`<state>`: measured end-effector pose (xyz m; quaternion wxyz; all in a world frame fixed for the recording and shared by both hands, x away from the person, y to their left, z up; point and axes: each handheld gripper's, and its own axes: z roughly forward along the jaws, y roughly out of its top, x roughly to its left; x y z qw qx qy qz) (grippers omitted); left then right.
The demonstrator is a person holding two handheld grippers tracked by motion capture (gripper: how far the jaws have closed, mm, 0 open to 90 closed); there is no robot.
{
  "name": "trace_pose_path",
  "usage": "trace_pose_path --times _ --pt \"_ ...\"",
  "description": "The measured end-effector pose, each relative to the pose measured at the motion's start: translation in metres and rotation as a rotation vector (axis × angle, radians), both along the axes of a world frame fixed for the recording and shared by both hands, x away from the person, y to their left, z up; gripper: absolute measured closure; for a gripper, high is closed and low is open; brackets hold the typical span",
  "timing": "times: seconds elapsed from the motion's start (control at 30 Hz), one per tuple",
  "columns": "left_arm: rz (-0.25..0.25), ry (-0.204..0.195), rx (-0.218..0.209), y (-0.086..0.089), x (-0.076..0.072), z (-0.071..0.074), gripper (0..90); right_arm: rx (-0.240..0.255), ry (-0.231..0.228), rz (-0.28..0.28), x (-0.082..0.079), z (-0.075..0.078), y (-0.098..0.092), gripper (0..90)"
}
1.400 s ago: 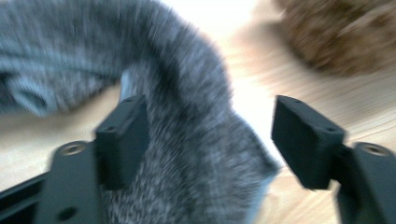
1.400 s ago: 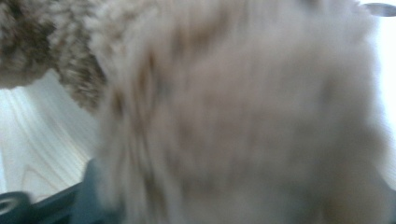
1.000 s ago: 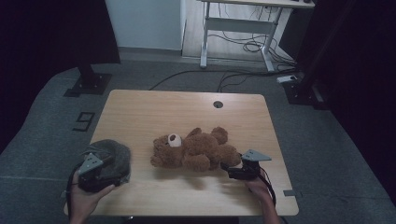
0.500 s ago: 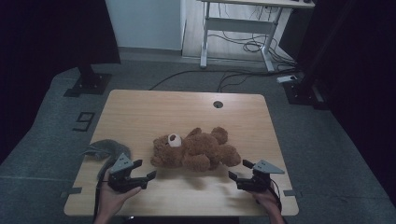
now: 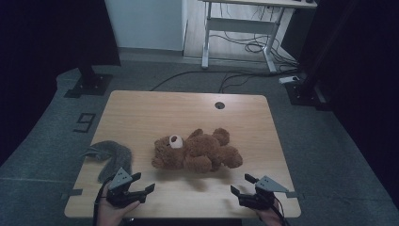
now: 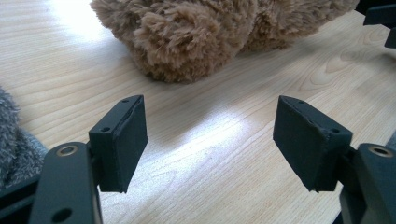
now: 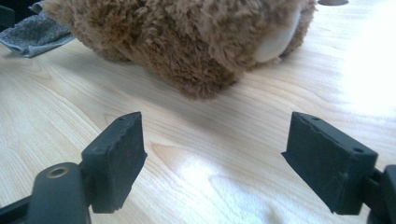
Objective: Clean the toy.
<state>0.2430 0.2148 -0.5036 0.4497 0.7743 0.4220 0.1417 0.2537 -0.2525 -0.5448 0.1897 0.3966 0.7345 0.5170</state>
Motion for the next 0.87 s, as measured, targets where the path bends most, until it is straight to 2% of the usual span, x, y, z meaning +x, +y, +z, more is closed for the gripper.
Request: trace_pose_path --times 0.17,0.6,0.87 --pt "0.001 0.008 -0.014 -0.0013 0.0006 -0.0029 27.0 0.028 0.010 -0.016 -0.0055 -0.0033 -0.0058 21.8" --pt "0.020 -0.005 -0.017 0.0013 0.0004 -0.0058 27.1 0.003 0.010 -0.003 -0.0076 -0.0067 -0.0059 23.7" --pt "0.036 -0.008 -0.028 0.0035 0.0008 -0.0069 26.9 0.010 0.007 -0.003 -0.0070 -0.0060 -0.0072 23.7"
